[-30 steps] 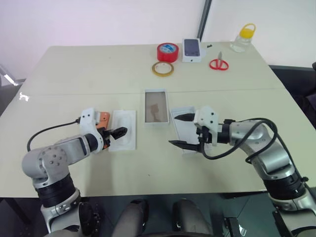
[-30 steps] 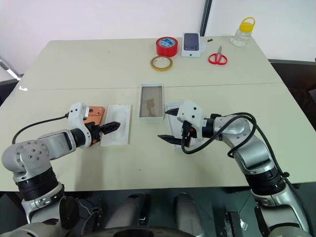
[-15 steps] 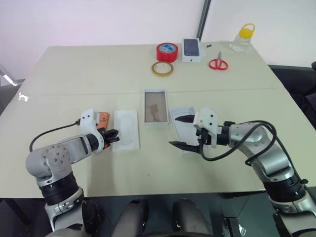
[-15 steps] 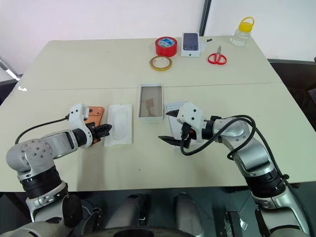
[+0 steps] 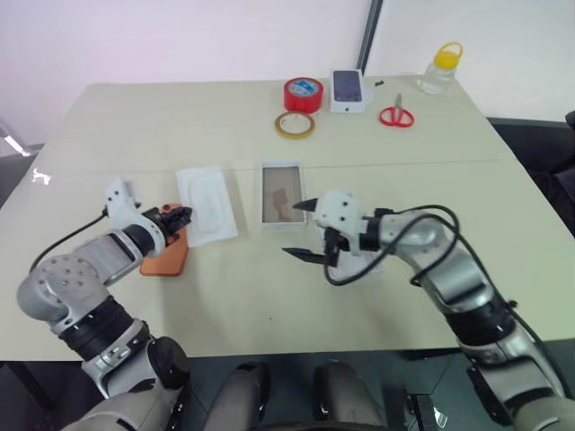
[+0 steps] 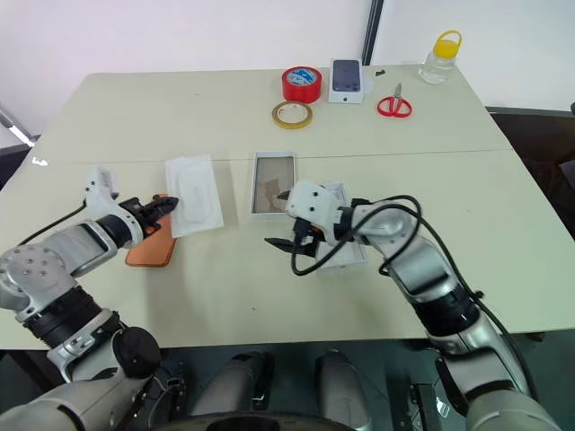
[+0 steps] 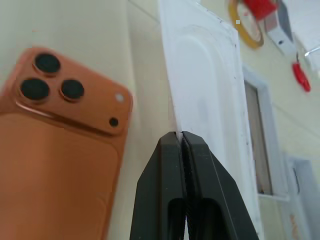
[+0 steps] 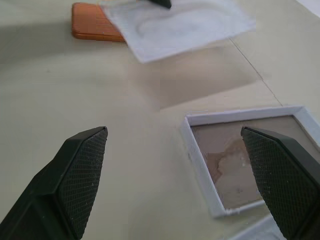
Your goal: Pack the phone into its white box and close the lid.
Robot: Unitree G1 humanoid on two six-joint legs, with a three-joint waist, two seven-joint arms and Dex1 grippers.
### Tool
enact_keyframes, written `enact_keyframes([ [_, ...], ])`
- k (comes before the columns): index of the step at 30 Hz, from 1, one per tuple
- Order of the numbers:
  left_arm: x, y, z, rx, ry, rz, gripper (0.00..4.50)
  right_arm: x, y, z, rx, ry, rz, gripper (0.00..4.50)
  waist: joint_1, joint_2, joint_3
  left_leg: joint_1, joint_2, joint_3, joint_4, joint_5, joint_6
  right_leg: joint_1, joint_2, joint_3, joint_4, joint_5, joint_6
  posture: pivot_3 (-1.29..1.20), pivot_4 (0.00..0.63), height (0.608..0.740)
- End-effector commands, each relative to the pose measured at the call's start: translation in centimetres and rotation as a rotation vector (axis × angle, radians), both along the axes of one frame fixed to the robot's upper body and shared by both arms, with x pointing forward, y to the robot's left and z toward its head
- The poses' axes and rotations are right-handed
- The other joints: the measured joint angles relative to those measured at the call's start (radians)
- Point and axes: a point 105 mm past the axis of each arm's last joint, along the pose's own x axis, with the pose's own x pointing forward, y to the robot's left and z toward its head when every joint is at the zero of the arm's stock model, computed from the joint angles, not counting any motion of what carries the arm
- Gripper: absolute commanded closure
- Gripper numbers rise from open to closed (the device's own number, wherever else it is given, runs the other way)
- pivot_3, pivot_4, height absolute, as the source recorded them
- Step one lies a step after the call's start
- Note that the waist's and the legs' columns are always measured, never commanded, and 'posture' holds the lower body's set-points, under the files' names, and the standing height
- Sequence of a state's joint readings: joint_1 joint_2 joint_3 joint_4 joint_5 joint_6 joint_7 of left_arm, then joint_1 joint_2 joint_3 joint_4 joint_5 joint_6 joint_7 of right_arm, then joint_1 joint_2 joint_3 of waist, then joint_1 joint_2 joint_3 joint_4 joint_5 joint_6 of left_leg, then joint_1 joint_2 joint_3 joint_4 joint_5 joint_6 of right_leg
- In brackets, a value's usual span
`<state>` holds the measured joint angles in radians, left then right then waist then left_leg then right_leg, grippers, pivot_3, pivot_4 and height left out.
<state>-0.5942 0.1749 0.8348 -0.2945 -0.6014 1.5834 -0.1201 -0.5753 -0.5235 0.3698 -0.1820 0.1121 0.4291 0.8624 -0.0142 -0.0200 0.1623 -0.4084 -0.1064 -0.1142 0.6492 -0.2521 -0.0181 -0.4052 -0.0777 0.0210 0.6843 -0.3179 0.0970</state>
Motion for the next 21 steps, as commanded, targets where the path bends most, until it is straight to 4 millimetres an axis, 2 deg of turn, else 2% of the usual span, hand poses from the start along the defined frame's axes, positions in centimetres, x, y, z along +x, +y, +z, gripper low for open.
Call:
enact_keyframes([
  [1,0.2,-0.3,1.3,0.021,-0.046,-0.019,4.48,1.6,1.3,-0.1,-0.043,-0.044,0.016,0.00,0.000,0.000,0.000,0.000,0.000,0.000,0.000,0.000,0.000,0.000,0.000,0.000,0.000,0.000,0.000,0.00,0.150,0.740],
  [7,0.4,-0.5,1.5,0.047,-0.051,-0.023,4.48,3.6,2.1,-2.5,-0.109,0.017,0.023,0.00,-0.005,0.000,0.000,0.000,0.000,0.000,0.000,0.000,0.000,-0.001,0.000,0.000,0.000,0.000,0.000,0.00,0.150,0.740],
  [10,0.3,-0.7,1.7,0.045,-0.060,-0.019,4.50,3.6,2.0,-3.3,-0.131,0.057,0.039,0.89,-0.005,0.000,0.000,0.000,0.000,0.000,0.000,0.000,0.000,-0.001,0.000,0.000,0.000,0.000,0.000,0.00,0.150,0.740],
  [15,0.3,-0.1,2.3,0.009,-0.092,0.018,4.50,3.0,2.1,-3.6,-0.115,0.078,0.057,3.30,-0.006,0.000,0.000,0.000,0.000,0.000,0.000,0.000,-0.001,-0.001,0.000,0.000,0.000,0.000,0.000,0.00,0.150,0.740],
  [17,0.3,0.2,2.5,0.000,-0.099,0.030,4.50,2.7,2.1,-3.7,-0.114,0.077,0.064,4.44,-0.006,0.000,0.000,0.000,0.000,-0.001,0.000,0.000,-0.001,-0.001,0.001,0.000,0.000,0.000,0.000,0.00,0.150,0.740],
  [21,0.3,0.7,2.8,-0.003,-0.101,0.041,4.50,-0.2,2.4,-2.8,-0.090,0.056,0.199,4.44,-0.004,0.000,0.000,0.000,0.000,-0.001,-0.001,0.000,-0.001,-0.001,0.000,0.000,0.000,0.000,0.000,0.00,0.150,0.740],
])
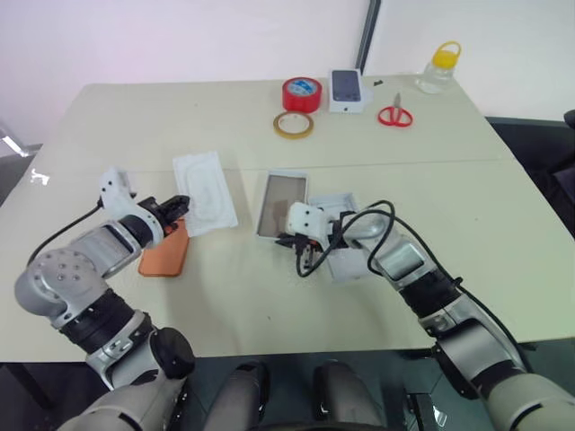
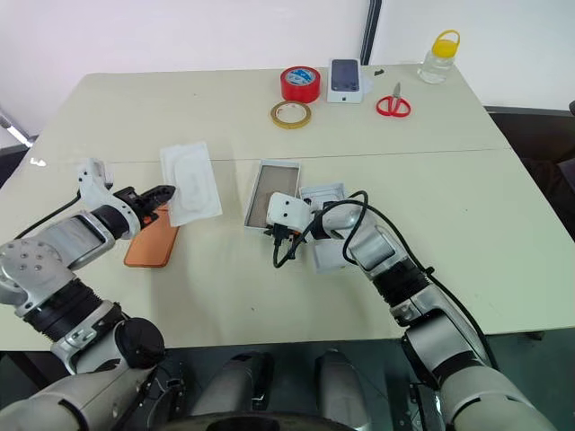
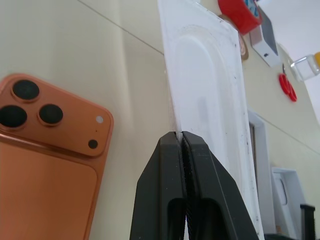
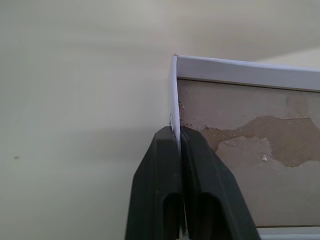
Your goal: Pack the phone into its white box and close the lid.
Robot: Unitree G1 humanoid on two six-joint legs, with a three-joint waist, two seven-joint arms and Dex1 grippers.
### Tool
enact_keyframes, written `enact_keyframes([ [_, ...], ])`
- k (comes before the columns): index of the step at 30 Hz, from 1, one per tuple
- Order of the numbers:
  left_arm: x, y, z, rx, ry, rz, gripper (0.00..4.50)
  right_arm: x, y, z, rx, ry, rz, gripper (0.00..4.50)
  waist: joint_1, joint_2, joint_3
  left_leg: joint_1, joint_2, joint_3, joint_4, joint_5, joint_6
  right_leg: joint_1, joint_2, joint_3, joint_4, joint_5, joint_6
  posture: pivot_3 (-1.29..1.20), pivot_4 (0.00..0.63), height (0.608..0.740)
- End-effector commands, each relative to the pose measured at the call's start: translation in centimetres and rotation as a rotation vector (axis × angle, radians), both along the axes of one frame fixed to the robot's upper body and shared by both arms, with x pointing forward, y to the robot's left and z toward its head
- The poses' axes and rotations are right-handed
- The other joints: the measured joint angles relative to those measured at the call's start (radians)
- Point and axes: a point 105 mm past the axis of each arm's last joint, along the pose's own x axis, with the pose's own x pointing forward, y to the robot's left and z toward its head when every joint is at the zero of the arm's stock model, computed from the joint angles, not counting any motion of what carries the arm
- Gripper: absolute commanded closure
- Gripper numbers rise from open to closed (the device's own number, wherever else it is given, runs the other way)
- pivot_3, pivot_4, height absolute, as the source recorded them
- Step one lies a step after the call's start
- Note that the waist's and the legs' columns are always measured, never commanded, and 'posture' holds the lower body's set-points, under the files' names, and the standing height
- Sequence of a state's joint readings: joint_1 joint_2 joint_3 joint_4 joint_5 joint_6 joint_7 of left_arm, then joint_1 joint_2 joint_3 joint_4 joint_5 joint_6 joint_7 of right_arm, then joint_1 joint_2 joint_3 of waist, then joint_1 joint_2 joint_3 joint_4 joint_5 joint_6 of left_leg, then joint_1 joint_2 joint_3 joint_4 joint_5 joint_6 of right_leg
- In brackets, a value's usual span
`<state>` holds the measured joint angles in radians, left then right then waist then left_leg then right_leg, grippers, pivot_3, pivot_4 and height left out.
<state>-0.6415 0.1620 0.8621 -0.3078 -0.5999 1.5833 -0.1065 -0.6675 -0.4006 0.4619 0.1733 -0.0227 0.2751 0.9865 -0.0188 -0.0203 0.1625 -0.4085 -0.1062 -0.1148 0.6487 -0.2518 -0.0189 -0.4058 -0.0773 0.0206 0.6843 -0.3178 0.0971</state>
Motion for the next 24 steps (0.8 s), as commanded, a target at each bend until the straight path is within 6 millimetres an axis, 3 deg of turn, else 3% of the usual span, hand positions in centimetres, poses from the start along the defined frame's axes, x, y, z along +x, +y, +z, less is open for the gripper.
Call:
enact_keyframes([
  [1,0.0,0.8,1.5,0.007,-0.055,0.026,4.50,-2.8,0.8,2.2,0.056,-0.042,0.150,4.44,0.001,0.000,0.000,0.000,0.000,0.000,0.000,0.000,0.000,0.000,0.000,0.000,0.000,0.000,0.000,0.00,0.150,0.740],
  [7,0.0,0.2,1.7,-0.002,-0.055,0.000,4.50,-6.0,0.8,1.3,0.016,-0.027,0.217,4.44,0.000,0.000,0.000,0.000,0.000,0.000,0.000,0.000,0.000,0.000,0.000,0.000,0.000,0.000,0.000,0.00,0.150,0.740],
  [11,0.0,-0.6,1.5,-0.006,-0.050,-0.030,4.50,-5.1,0.7,0.5,-0.006,-0.026,0.149,4.44,0.001,0.000,0.000,0.000,0.000,0.000,0.000,0.000,0.000,0.000,0.000,0.000,0.000,0.000,0.000,0.00,0.150,0.740],
  [14,0.0,-1.6,1.2,-0.015,-0.044,-0.060,4.50,-6.0,0.5,0.9,0.006,0.003,0.193,3.54,0.003,0.000,0.000,0.000,0.000,0.000,0.000,0.000,0.000,0.000,0.000,0.000,0.000,0.000,0.000,0.00,0.150,0.740],
  [18,-0.2,-3.2,0.5,-0.009,-0.030,-0.109,4.50,-5.7,-0.2,2.4,0.052,-0.031,0.163,1.57,0.004,0.000,0.000,0.000,0.000,0.000,0.000,0.000,0.000,0.000,0.000,0.000,0.000,0.000,0.000,0.00,0.150,0.740],
  [24,-2.0,-6.5,-1.5,0.055,0.005,-0.238,4.50,-5.5,-3.9,5.0,0.107,-0.008,0.090,1.57,0.006,-0.001,0.000,0.000,0.000,0.000,0.000,0.000,0.000,0.001,0.000,0.000,-0.001,0.000,0.000,0.00,0.150,0.740],
])
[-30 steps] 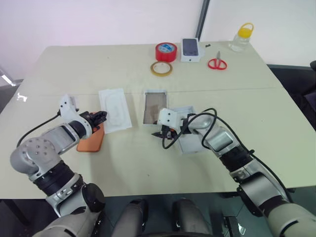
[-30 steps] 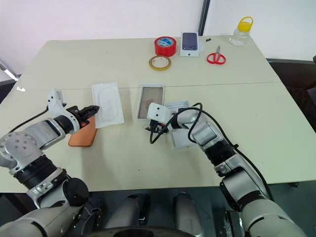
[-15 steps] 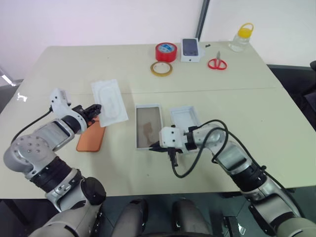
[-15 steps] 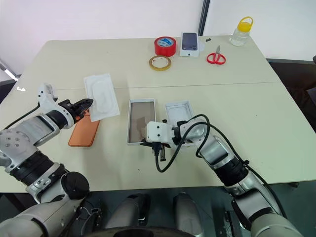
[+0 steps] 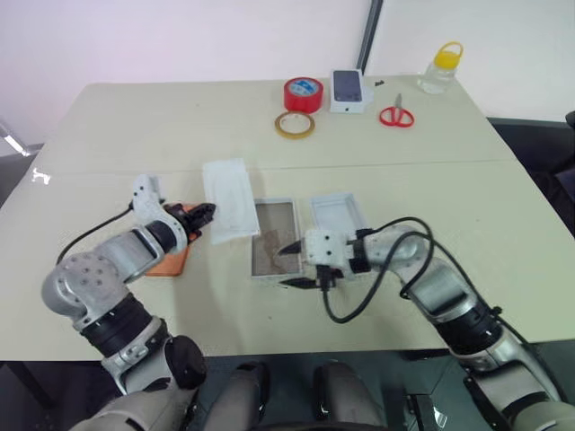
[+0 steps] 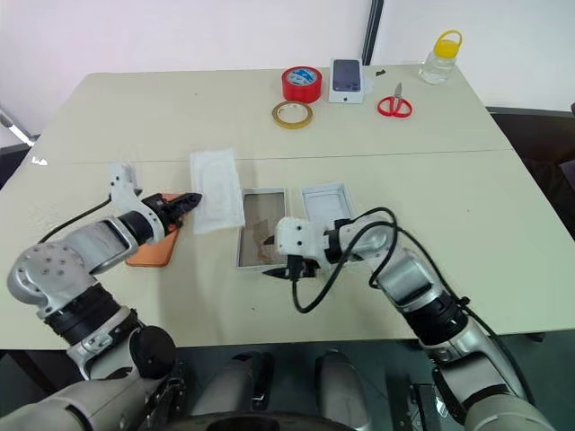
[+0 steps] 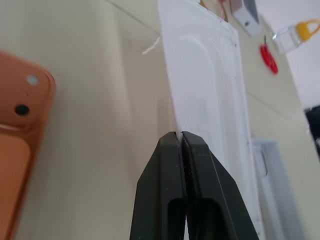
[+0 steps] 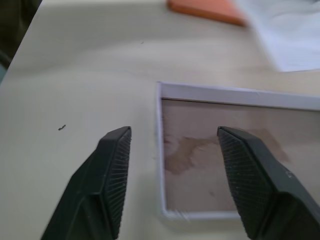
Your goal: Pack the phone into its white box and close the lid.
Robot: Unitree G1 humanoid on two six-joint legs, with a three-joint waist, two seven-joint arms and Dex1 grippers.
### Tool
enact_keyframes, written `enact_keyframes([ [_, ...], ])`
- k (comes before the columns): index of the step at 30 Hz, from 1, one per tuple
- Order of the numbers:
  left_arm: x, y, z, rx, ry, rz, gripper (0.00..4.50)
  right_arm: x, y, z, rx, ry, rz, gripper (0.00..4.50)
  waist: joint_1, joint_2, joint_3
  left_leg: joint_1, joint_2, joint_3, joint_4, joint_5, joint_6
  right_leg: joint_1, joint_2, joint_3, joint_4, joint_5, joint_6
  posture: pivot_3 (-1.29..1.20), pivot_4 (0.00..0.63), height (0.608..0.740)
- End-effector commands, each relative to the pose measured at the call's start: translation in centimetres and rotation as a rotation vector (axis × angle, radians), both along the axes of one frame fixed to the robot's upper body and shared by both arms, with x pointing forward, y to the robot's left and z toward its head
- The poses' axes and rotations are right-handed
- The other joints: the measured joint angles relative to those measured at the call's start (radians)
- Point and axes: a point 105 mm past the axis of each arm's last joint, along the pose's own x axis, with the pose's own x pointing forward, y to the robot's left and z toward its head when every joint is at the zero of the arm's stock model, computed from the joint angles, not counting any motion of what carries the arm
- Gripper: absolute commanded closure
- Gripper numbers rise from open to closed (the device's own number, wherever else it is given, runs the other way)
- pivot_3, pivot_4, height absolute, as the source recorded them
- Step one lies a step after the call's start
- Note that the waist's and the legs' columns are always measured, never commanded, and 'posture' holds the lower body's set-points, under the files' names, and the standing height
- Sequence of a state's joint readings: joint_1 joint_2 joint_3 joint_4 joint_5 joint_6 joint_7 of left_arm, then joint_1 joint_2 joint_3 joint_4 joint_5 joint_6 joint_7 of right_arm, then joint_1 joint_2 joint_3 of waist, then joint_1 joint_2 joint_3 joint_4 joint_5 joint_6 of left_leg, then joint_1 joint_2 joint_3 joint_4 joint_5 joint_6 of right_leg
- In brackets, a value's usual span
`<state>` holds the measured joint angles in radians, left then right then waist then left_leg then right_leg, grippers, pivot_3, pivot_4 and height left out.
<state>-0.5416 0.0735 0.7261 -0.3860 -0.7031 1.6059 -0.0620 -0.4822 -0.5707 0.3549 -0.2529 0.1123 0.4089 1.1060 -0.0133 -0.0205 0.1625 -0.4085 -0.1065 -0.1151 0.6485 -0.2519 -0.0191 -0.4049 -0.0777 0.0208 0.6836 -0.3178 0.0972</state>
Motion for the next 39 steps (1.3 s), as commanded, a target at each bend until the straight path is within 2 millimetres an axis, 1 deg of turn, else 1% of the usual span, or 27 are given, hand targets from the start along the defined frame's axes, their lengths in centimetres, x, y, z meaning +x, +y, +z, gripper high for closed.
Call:
enact_keyframes([
  [1,-0.9,-1.9,0.4,0.028,-0.038,-0.078,4.50,0.0,-1.7,2.5,0.055,-0.025,-0.030,1.57,0.001,0.000,0.000,0.000,0.000,0.000,0.000,0.000,0.000,0.000,0.000,0.000,0.000,0.000,0.000,0.00,0.150,0.740],
  [3,-1.0,-2.5,0.2,0.013,-0.030,-0.088,4.50,0.1,-2.2,2.6,0.054,-0.027,-0.049,1.57,-0.001,0.000,0.000,0.000,0.000,0.000,0.000,0.000,0.000,0.000,0.000,0.000,0.000,0.000,0.000,0.00,0.150,0.740],
  [6,-1.1,-3.5,-0.7,0.019,0.009,-0.092,4.50,0.2,-2.5,2.6,0.051,-0.032,-0.066,1.57,0.001,-0.001,0.000,0.000,0.001,0.000,0.000,0.000,0.000,0.000,0.000,0.000,0.001,0.000,0.000,0.00,0.150,0.740],
  [9,-1.3,-4.5,-1.2,0.023,0.030,-0.111,4.50,0.3,-2.5,2.7,0.059,-0.032,-0.077,1.57,0.001,-0.001,0.000,0.000,0.000,0.000,0.000,0.000,0.000,0.000,0.000,0.000,0.000,0.000,0.000,0.00,0.150,0.740],
  [13,-1.7,-5.1,-1.9,0.059,0.053,-0.129,4.50,0.4,-2.4,2.6,0.065,-0.031,-0.080,1.57,0.001,-0.001,0.000,0.000,0.000,0.000,0.000,0.000,0.000,0.000,0.000,0.000,0.000,0.000,0.000,0.00,0.150,0.740],
  [22,-2.1,-6.7,-1.9,0.050,0.050,-0.170,4.50,0.5,-2.3,2.0,0.064,-0.026,-0.086,1.57,0.002,-0.001,0.000,0.000,0.000,0.000,0.000,0.000,0.000,0.000,0.000,0.000,0.000,0.000,0.000,0.00,0.150,0.740],
  [25,-2.1,-7.0,-1.8,0.044,0.043,-0.178,3.52,0.5,-2.3,2.0,0.062,-0.030,-0.090,1.53,0.002,-0.001,0.000,0.000,0.000,0.000,0.000,0.000,0.000,0.000,0.000,0.000,0.000,0.000,0.000,0.00,0.150,0.740],
  [27,-2.2,-6.9,-1.6,0.048,0.036,-0.181,2.59,0.6,-2.4,2.0,0.064,-0.033,-0.096,1.53,0.002,-0.001,0.000,0.000,0.000,0.000,0.000,0.000,0.000,0.000,0.000,0.000,0.000,0.000,0.000,0.00,0.150,0.740],
  [30,-2.1,-6.4,-0.5,0.039,-0.014,-0.190,1.11,1.2,-2.4,2.3,0.082,-0.044,-0.131,1.53,0.001,-0.001,0.000,0.000,0.000,0.000,0.000,0.000,0.000,0.000,0.000,0.000,0.000,0.000,0.000,0.00,0.150,0.740],
  [33,-2.1,-5.6,0.9,0.041,-0.078,-0.203,1.11,2.1,-2.3,2.7,0.125,-0.043,-0.181,1.53,-0.001,-0.001,0.000,0.000,0.001,0.000,0.000,0.000,0.000,0.000,0.001,0.000,0.000,0.000,0.000,0.00,0.150,0.740],
  [36,-2.0,-4.6,1.2,0.059,-0.092,-0.199,1.11,2.6,-2.3,2.9,0.138,-0.047,-0.203,1.53,0.001,-0.001,0.000,0.000,0.000,0.000,0.000,0.000,0.000,0.000,0.001,0.000,0.000,0.000,0.000,0.00,0.150,0.740],
  [39,-2.1,-3.7,2.4,0.058,-0.147,-0.202,1.05,3.1,-2.2,2.8,0.136,-0.050,-0.219,2.35,0.002,-0.001,0.000,0.000,0.000,0.000,0.000,0.000,0.000,0.000,0.000,0.000,0.000,0.000,0.000,0.00,0.150,0.740],
])
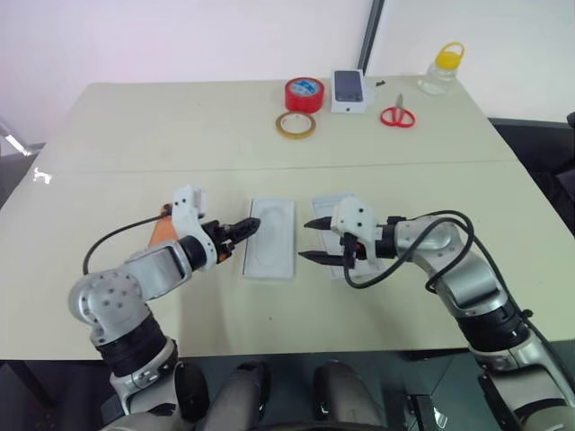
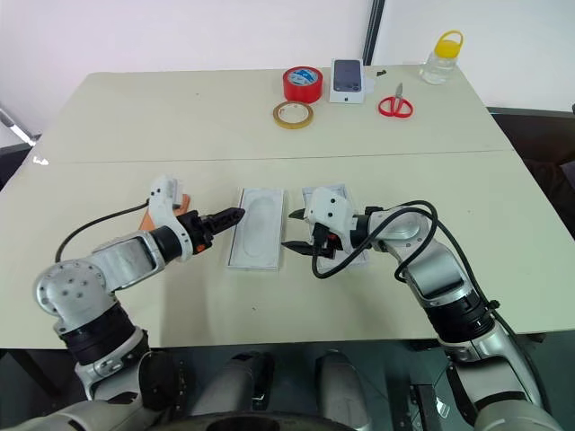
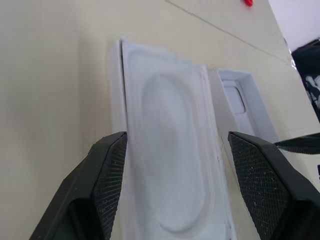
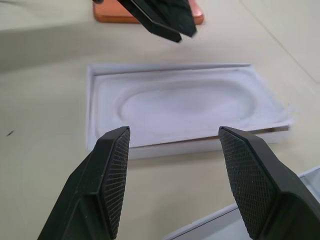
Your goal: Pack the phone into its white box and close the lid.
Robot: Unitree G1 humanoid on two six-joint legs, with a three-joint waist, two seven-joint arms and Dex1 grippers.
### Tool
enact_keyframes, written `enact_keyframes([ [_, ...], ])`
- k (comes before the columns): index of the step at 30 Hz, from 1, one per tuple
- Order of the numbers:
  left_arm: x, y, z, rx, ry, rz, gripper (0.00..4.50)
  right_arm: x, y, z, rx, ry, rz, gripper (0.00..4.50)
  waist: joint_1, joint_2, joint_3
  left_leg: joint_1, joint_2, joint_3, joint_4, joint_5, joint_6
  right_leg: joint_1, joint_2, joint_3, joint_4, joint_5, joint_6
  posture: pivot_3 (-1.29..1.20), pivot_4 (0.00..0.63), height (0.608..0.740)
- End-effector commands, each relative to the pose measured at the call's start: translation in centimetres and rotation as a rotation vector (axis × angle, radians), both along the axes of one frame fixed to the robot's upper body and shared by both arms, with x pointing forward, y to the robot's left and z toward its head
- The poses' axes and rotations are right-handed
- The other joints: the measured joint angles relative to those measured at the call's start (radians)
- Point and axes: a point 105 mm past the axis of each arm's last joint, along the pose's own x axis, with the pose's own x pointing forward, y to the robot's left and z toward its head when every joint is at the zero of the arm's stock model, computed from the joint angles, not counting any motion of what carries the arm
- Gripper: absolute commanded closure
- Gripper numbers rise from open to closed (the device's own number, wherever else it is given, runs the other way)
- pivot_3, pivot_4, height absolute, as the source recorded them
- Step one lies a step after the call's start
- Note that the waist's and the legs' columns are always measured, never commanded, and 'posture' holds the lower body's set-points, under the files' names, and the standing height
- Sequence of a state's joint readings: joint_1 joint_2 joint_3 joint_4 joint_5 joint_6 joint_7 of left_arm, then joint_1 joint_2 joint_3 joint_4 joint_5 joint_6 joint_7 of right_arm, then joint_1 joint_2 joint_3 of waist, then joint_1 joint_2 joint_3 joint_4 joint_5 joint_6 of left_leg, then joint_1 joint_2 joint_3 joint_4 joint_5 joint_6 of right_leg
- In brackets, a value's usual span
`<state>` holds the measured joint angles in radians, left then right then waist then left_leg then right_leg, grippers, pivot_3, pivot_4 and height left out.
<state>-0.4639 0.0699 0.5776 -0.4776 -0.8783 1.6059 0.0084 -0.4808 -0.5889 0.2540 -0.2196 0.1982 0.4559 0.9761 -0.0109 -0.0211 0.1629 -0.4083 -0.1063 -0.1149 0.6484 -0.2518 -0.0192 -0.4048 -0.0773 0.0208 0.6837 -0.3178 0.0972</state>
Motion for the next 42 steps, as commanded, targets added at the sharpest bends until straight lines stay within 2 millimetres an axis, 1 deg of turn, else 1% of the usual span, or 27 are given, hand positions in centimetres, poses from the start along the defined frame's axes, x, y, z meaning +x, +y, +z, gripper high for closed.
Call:
enact_keyframes([
  [1,-0.4,0.4,2.6,-0.011,-0.120,-0.033,1.05,0.9,0.1,1.2,0.023,-0.044,-0.031,2.84,0.000,0.000,0.000,0.000,0.000,0.000,0.000,0.000,0.000,0.000,0.000,0.000,0.000,0.000,0.000,0.00,0.150,0.740],
  [2,-0.4,0.7,2.9,-0.009,-0.137,-0.032,1.05,1.1,0.2,1.3,0.024,-0.046,-0.038,3.29,-0.002,0.000,0.000,0.000,0.000,0.000,0.000,0.000,0.000,0.000,0.000,0.000,0.000,0.000,0.000,0.00,0.150,0.740],
  [4,-0.3,1.3,3.4,0.011,-0.168,-0.025,1.05,1.3,0.6,1.3,0.028,-0.045,-0.044,4.44,-0.004,0.000,0.000,0.000,0.000,0.000,0.000,0.000,0.000,0.000,0.000,0.000,0.000,0.000,0.000,0.00,0.150,0.740],
  [5,-0.3,2.1,3.6,0.040,-0.195,-0.014,1.05,1.4,1.1,1.3,0.030,-0.042,-0.050,4.48,-0.006,0.000,0.000,0.000,0.000,0.000,0.000,0.000,0.000,0.000,0.000,0.000,0.000,0.000,0.000,0.00,0.150,0.740],
  [7,-0.4,3.2,3.6,0.092,-0.234,-0.005,1.05,1.7,1.8,1.3,0.031,-0.036,-0.062,4.48,-0.010,0.001,0.000,0.000,0.001,0.000,-0.001,0.000,-0.001,-0.001,0.001,0.000,0.000,0.000,0.000,0.00,0.150,0.740],
  [8,-0.6,4.5,2.9,0.172,-0.247,0.001,1.05,2.2,2.4,1.1,0.025,-0.036,-0.094,4.48,-0.012,0.001,0.000,0.000,0.001,0.000,-0.001,0.000,-0.001,-0.001,0.001,0.001,0.001,0.000,0.000,0.00,0.150,0.740],
  [9,-0.8,5.2,2.3,0.232,-0.254,-0.006,1.05,2.6,2.8,1.0,0.019,-0.037,-0.118,4.48,-0.018,0.001,0.000,0.000,0.001,0.000,-0.002,0.000,-0.001,-0.002,0.001,0.001,0.001,0.000,0.000,0.00,0.150,0.740],
  [10,-1.1,6.4,1.4,0.308,-0.268,-0.012,1.05,3.3,3.5,0.8,0.010,-0.041,-0.157,4.48,-0.022,0.001,0.000,0.001,0.001,0.000,-0.002,0.001,-0.001,-0.002,0.001,0.002,0.001,0.000,0.000,0.00,0.150,0.740],
  [11,-1.5,7.1,0.5,0.383,-0.282,-0.040,1.05,4.0,4.1,0.7,-0.006,-0.054,-0.193,4.48,-0.029,0.001,0.000,0.001,0.001,0.000,-0.003,0.001,-0.002,-0.002,0.001,0.002,0.001,0.000,-0.001,0.00,0.150,0.740],
  [14,-2.4,7.9,-1.0,0.497,-0.317,-0.127,1.05,4.7,5.8,0.4,-0.047,-0.071,-0.203,4.48,-0.021,0.002,0.000,0.001,0.001,0.000,-0.004,0.001,-0.002,-0.003,0.001,0.002,0.001,0.001,-0.002,0.00,0.150,0.740],
  [17,-2.8,8.4,-1.8,0.529,-0.338,-0.166,1.05,5.3,7.8,-0.2,-0.089,-0.077,-0.193,4.48,-0.007,0.002,0.000,0.000,0.000,0.000,-0.003,0.001,-0.002,-0.003,0.000,0.001,-0.001,0.001,-0.002,0.00,0.150,0.740],
  [20,-2.8,8.9,-2.1,0.512,-0.337,-0.149,1.05,6.0,8.6,-1.6,-0.170,-0.087,-0.199,4.48,-0.002,0.002,0.000,0.000,0.000,0.000,-0.003,0.001,-0.001,-0.004,0.000,0.001,-0.002,0.001,-0.002,0.00,0.150,0.740],
  [22,-2.9,8.8,-2.2,0.508,-0.338,-0.150,1.05,6.4,8.9,-2.1,-0.200,-0.093,-0.206,4.48,-0.004,0.002,0.000,0.000,0.000,0.000,-0.003,0.001,-0.001,-0.004,0.000,0.001,-0.002,0.001,-0.002,0.00,0.150,0.740],
  [25,-3.5,8.2,-2.2,0.483,-0.349,-0.173,1.05,6.2,9.4,-3.1,-0.244,-0.074,-0.175,4.48,-0.010,0.002,0.000,0.000,0.000,0.000,-0.004,0.001,-0.001,-0.004,0.000,0.001,-0.001,0.001,-0.002,0.00,0.150,0.740],
  [27,-3.7,8.0,-2.1,0.472,-0.354,-0.179,1.05,5.5,9.6,-3.4,-0.250,-0.051,-0.134,4.48,-0.012,0.002,0.000,0.000,0.001,0.000,-0.004,0.001,-0.001,-0.003,0.000,0.001,-0.001,0.001,-0.002,0.00,0.150,0.740],
  [32,-4.0,8.2,-2.2,0.468,-0.348,-0.155,1.05,2.0,9.4,-4.3,-0.282,-0.020,0.062,4.48,-0.010,0.002,0.000,0.000,0.001,0.000,-0.004,0.000,-0.001,-0.003,0.000,0.001,-0.001,0.001,-0.002,0.00,0.150,0.740],
  [34,-4.0,8.2,-2.2,0.467,-0.348,-0.149,1.05,1.3,9.2,-4.4,-0.291,-0.018,0.093,4.48,-0.009,0.002,0.000,0.000,0.001,0.000,-0.004,0.000,-0.001,-0.003,0.000,0.001,-0.001,0.001,-0.002,0.00,0.150,0.740],
  [39,-3.8,8.1,-2.1,0.458,-0.352,-0.137,1.05,0.9,8.8,-4.1,-0.282,-0.017,0.092,4.48,-0.010,0.002,0.000,0.001,0.001,0.000,-0.004,0.000,-0.001,-0.003,0.000,0.001,0.000,0.001,-0.002,0.00,0.150,0.740],
  [40,-3.8,8.0,-2.0,0.456,-0.354,-0.135,1.05,0.9,8.9,-3.8,-0.275,-0.037,0.101,4.48,-0.009,0.002,0.000,0.001,0.001,0.000,-0.004,0.000,-0.001,-0.003,0.000,0.001,0.000,0.001,-0.002,0.00,0.150,0.740],
  [42,-3.5,8.5,-1.7,0.452,-0.359,-0.104,1.05,1.9,9.0,-2.4,-0.231,-0.081,0.052,4.48,-0.008,0.002,0.000,0.000,0.001,0.000,-0.004,0.000,-0.001,-0.003,0.000,0.001,0.000,0.001,-0.002,0.00,0.150,0.740],
])
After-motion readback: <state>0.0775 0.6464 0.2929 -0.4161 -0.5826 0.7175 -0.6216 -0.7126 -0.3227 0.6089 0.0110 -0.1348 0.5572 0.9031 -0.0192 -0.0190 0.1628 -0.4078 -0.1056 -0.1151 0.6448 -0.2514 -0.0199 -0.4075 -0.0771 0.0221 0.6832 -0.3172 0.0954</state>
